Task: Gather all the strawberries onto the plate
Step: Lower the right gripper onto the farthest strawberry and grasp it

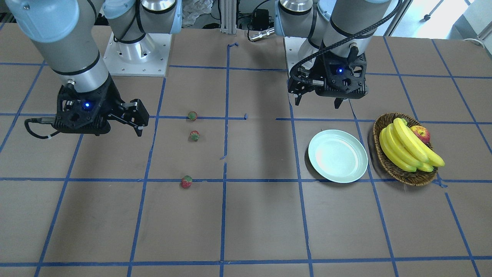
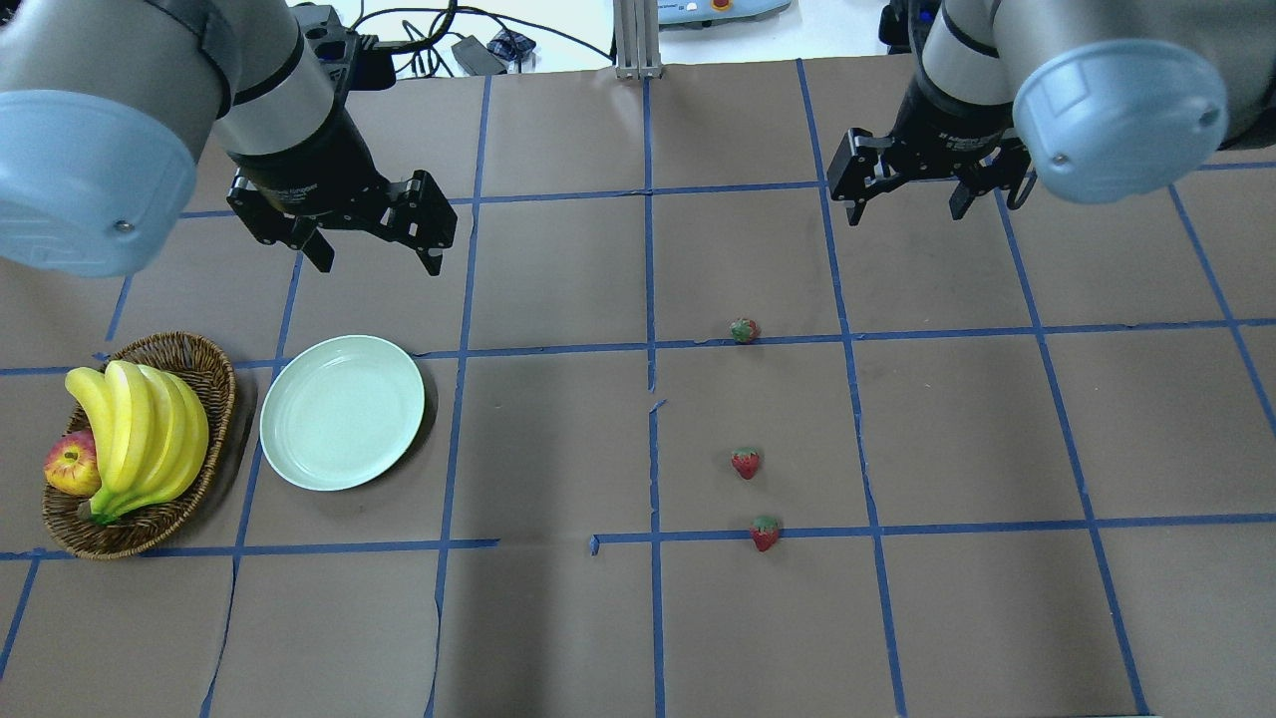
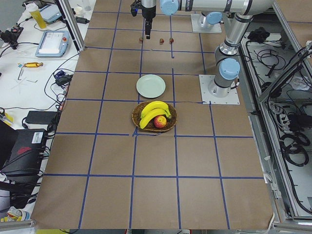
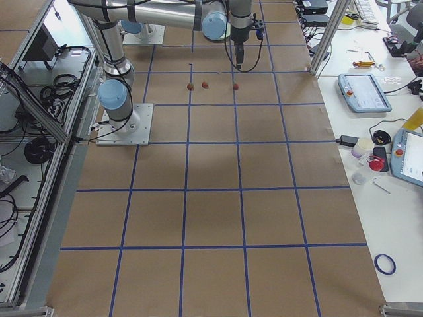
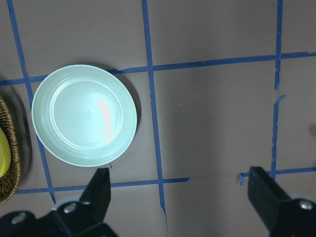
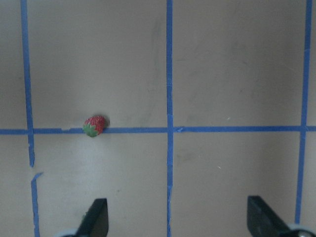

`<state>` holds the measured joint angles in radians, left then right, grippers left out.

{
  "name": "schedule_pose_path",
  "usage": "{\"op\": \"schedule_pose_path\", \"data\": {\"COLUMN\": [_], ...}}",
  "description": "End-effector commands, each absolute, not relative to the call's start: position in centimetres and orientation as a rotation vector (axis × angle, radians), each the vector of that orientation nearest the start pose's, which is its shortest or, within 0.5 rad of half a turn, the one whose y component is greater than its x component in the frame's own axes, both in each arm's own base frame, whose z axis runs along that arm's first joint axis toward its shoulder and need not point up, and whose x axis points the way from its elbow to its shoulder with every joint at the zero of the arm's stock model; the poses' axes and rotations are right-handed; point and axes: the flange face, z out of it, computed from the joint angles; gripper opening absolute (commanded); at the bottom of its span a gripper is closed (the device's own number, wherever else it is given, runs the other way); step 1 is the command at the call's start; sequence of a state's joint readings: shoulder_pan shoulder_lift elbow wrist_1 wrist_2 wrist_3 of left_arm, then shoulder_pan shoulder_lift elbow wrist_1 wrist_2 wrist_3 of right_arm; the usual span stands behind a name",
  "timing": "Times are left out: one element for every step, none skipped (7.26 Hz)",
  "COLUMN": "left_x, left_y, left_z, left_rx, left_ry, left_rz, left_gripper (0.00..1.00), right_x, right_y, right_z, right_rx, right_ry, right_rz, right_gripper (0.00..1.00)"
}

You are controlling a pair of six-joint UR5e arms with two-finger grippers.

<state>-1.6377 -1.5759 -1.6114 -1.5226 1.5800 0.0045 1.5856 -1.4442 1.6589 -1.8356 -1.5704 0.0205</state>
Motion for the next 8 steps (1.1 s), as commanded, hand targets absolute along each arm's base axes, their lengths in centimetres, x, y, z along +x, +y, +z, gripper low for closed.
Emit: {"op": "schedule_pose_path", "data": {"left_x": [-16.5, -16.6, -16.6, -16.7, -16.8, -17.0, -17.1, -17.1], "left_y": [-48.1, -48.0, -48.1, -48.1, -48.1, -48.0, -48.0, -48.0], "left_z": [46.2, 46.2, 46.1, 46.1, 46.1, 45.9, 45.9, 45.9], "left_rx": [0.113, 0.115, 0.106, 0.108, 0.113, 0.118, 0.12, 0.12], "left_ry": [3.13, 3.131, 3.132, 3.131, 3.131, 3.131, 3.131, 3.131], "left_rz": [0.016, 0.016, 0.019, 0.021, 0.021, 0.026, 0.026, 0.028], "left_gripper": [1.0, 1.0, 1.0, 1.0, 1.0, 1.0, 1.0, 1.0], "right_x": [15.2, 16.0, 17.5, 20.1, 22.1, 22.3, 23.1, 23.7], "right_y": [-54.8, -54.8, -54.9, -55.0, -55.0, -55.0, -54.8, -54.8], "right_z": [30.2, 26.5, 24.0, 21.4, 19.7, 19.2, 18.5, 17.8], "right_rx": [0.047, 0.08, 0.113, 0.171, 0.16, 0.164, 0.2, 0.195], "right_ry": [3.102, 3.097, 3.091, 3.076, 3.075, 3.073, 3.056, 3.056], "right_rz": [-0.137, -0.165, -0.169, -0.179, -0.168, -0.162, -0.144, -0.143], "right_gripper": [1.0, 1.0, 0.96, 0.96, 0.96, 0.94, 0.85, 0.76]}}
